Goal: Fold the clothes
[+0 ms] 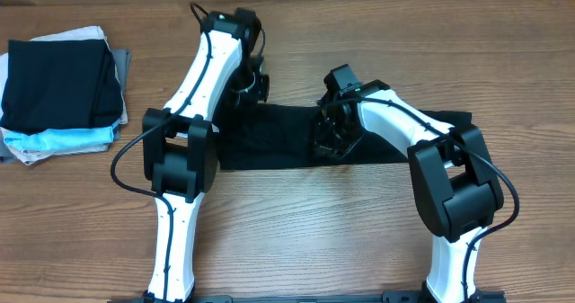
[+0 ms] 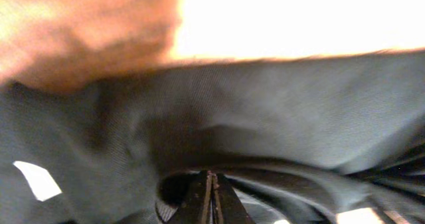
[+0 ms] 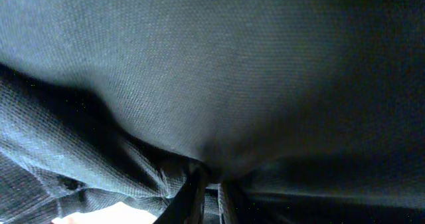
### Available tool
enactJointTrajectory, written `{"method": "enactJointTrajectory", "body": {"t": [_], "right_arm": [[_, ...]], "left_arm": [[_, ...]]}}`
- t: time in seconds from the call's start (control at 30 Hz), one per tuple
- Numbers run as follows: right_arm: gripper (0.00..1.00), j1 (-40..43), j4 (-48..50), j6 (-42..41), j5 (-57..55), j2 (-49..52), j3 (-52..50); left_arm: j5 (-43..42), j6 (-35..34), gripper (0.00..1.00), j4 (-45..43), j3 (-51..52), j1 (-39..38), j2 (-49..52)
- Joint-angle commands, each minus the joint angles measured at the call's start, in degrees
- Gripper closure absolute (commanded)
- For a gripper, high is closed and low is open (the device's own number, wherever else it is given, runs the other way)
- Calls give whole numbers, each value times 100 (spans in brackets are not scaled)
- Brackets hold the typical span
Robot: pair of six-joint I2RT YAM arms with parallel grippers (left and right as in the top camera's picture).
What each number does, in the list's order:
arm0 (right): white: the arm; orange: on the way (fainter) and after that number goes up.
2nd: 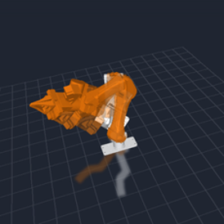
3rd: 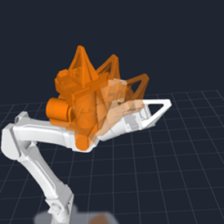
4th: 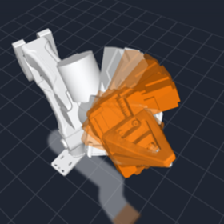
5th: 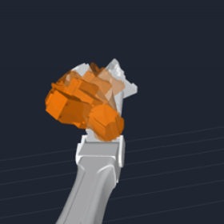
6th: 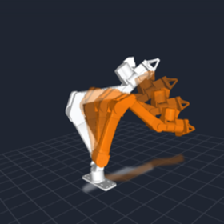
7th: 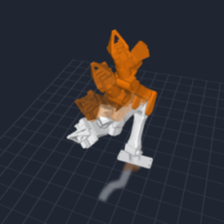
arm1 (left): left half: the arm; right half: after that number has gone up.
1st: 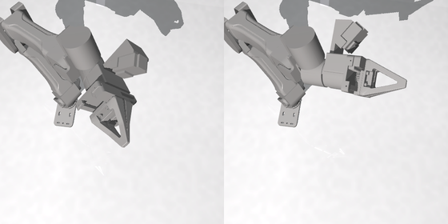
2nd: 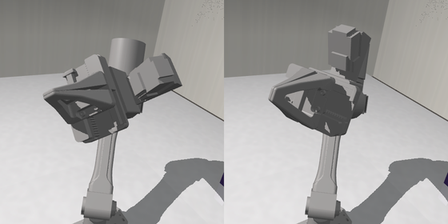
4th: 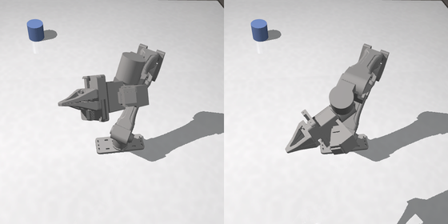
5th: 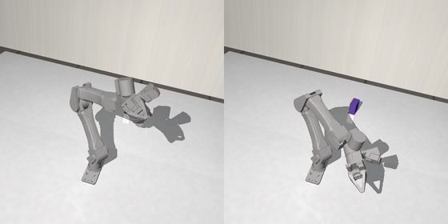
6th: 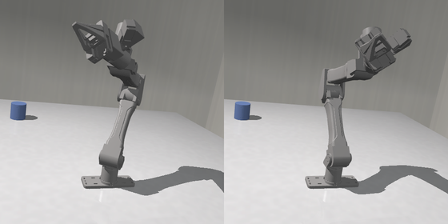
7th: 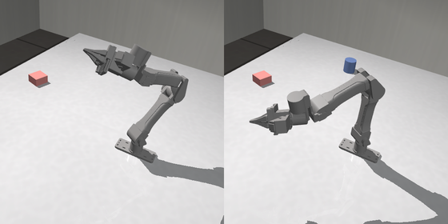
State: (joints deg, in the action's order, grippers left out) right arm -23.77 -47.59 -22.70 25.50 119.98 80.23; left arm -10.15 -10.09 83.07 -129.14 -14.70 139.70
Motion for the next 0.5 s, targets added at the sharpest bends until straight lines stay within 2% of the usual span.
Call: {"method": "enactJointTrajectory", "body": {"t": [0.0, 0.1, 0.23, 0.33, 0.47], "right_arm": [[87, -22, -109, 0, -48, -144, 162], [83, 59, -472, 85, -26, -330, 466], [78, 254, -938, 168, -463, -734, 785], [76, 514, -1198, 168, -894, -999, 824], [80, 935, -1504, 175, -1049, -1016, 796]], "left_arm": [[-374, 146, 91, 2, -599, 42, -518], [-638, 48, 86, 2, -798, 37, -680], [-1237, -24, 88, 114, -782, -35, -669], [-1390, -24, 91, 173, -691, -179, -595], [-1388, -24, 91, -52, -391, -487, -595]]}}
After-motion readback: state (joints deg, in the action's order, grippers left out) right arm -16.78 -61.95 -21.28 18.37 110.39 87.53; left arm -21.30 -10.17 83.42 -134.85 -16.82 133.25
